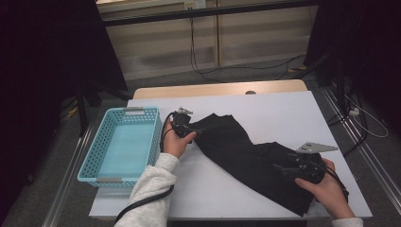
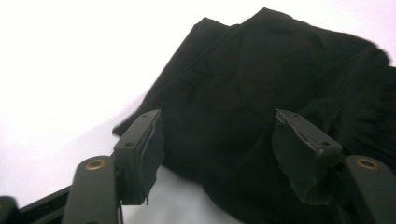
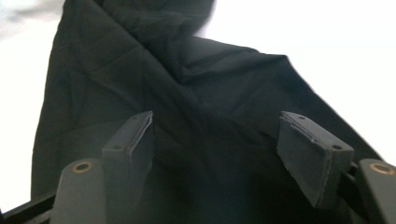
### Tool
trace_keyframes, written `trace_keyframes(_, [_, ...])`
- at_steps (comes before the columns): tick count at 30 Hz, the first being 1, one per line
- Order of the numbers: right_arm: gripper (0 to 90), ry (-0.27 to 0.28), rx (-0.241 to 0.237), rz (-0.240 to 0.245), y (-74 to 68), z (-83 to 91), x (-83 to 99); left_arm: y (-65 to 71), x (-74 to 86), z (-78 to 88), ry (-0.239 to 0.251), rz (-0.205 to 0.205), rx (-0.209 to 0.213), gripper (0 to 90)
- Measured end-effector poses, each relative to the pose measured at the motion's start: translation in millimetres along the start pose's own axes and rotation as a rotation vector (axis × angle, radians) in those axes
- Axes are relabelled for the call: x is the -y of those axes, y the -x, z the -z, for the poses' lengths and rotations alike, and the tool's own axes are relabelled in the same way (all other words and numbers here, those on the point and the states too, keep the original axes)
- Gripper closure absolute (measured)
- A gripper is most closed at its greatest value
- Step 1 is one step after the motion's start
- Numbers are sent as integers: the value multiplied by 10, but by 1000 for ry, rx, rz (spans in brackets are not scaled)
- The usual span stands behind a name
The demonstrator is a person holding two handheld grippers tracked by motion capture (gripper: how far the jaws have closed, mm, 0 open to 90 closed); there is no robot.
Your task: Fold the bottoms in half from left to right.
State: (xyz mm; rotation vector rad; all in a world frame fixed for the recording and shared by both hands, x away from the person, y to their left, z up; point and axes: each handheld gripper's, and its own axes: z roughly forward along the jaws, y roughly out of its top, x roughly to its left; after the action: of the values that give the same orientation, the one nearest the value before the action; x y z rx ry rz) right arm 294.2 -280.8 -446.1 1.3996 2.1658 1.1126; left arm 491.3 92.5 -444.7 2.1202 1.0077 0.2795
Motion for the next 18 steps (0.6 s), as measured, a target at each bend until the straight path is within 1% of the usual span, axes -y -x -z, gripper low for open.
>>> trace_keyframes(1, [282, 0, 0, 0, 0, 0, 0, 0, 0, 0, 0, 0, 0, 373])
trace_keyframes(3, [282, -2, -6, 8, -23, -21, -11, -29, -7, -44, 7, 10, -19, 387])
trace_keyframes(5, [282, 1, -9, 10, -37, -32, -22, -72, -18, -52, 5, 0, -25, 414])
trace_keyframes(6, [282, 5, -14, 14, -40, -44, -29, -86, -28, -72, 3, 10, -22, 467])
trace_keyframes(8, [282, 3, -16, 13, -41, -51, -29, -92, -34, -86, 6, 13, -22, 475])
trace_keyframes(9, [281, 0, -16, 13, -43, -61, -27, -107, -40, -94, -3, -2, -25, 486])
trace_keyframes(10, [281, -2, -19, 14, -42, -70, -23, -112, -39, -114, -1, 15, -22, 507])
trace_keyframes(11, [281, -5, -22, 13, -42, -80, -21, -137, -36, -124, -14, 9, -24, 522])
trace_keyframes(12, [279, -8, -25, 15, -48, -97, -20, -147, -27, -145, -22, 16, -15, 585])
trace_keyframes(13, [279, -8, -25, 15, -48, -97, -20, -150, -11, -163, -16, 23, -12, 585])
trace_keyframes(14, [275, -12, -29, 25, -57, -107, -24, -145, -1, -153, -15, 23, -16, 684])
trace_keyframes(15, [275, -12, -29, 25, -57, -107, -24, -145, -1, -153, -15, 23, -16, 748])
trace_keyframes(16, [274, -11, -28, 25, -60, -109, -28, -145, -2, -130, -36, 29, -13, 796])
trace_keyframes(17, [272, -12, -28, 24, -60, -111, -28, -141, -6, -116, -48, 32, -12, 837])
trace_keyframes(18, [272, -13, -28, 24, -61, -112, -26, -131, -12, -90, -65, 28, -9, 860])
